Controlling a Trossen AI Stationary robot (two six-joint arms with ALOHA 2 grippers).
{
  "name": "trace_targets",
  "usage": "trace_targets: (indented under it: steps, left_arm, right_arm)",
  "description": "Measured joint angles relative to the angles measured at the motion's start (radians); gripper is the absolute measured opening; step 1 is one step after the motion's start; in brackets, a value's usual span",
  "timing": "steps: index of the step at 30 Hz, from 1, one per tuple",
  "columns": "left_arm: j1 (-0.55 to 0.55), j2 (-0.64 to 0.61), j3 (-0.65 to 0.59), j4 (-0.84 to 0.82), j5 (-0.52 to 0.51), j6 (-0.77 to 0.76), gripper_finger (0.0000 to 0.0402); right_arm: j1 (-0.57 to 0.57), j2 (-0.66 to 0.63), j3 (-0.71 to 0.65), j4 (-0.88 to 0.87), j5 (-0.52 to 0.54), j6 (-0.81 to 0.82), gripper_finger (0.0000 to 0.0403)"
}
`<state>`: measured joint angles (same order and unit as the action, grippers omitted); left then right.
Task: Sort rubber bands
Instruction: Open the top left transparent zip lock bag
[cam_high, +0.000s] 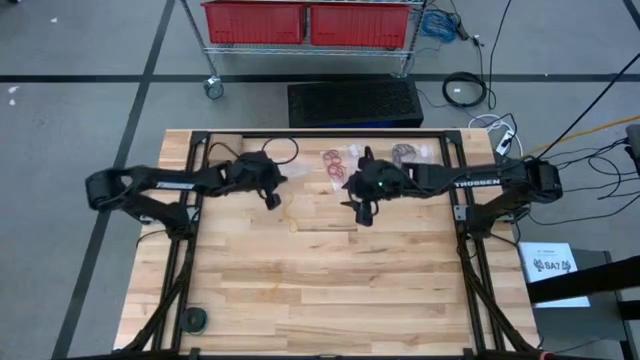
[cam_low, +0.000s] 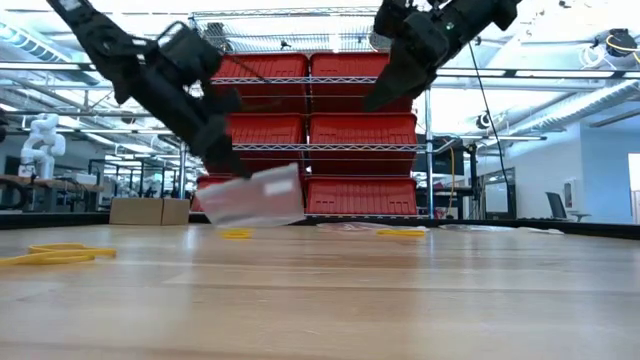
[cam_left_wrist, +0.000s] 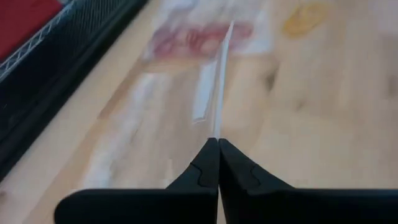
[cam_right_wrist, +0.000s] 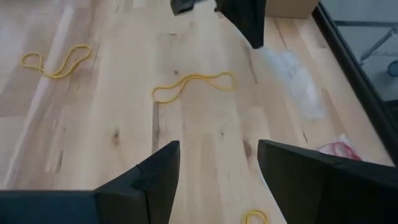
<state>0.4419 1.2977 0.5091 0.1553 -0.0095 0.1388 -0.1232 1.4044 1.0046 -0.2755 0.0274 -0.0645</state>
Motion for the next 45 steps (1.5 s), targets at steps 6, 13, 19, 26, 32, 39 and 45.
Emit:
trace_targets:
  steps: [6,13,19,26,32,39,45]
  left_arm:
    - [-0.052,-0.095,0.000,0.019,0.055,-0.028,0.0002]
    - [-0.078,-0.116,0.002,0.046,0.087,-0.028,0.0002]
    - [-0.078,-0.115,0.002,0.069,0.136,-0.028,0.0002]
    - [-0.078,-0.113,0.002,0.100,0.192,-0.028,0.0002]
    - [-0.087,-0.105,0.002,0.120,0.220,-0.028,0.0002]
    - [-0.117,-0.104,0.002,0.129,0.223,-0.027,0.0002]
    - [-0.122,-0.104,0.002,0.128,0.223,-0.027,0.0002]
  right_arm:
    - [0.074,0.011,0.000,0.055,0.072,0.043,0.0208]
    - [0.099,0.051,0.000,0.141,0.077,0.060,0.0208]
    - [0.091,0.084,0.000,0.148,0.078,0.056,0.0208]
    - [0.091,0.084,-0.001,0.176,0.078,0.070,0.0208]
    - [0.091,0.094,0.009,0.184,0.078,0.131,0.0208]
    - [0.102,0.103,0.104,0.143,0.080,0.107,0.0208]
    - [0.091,0.119,0.112,0.101,0.128,0.142,0.0208]
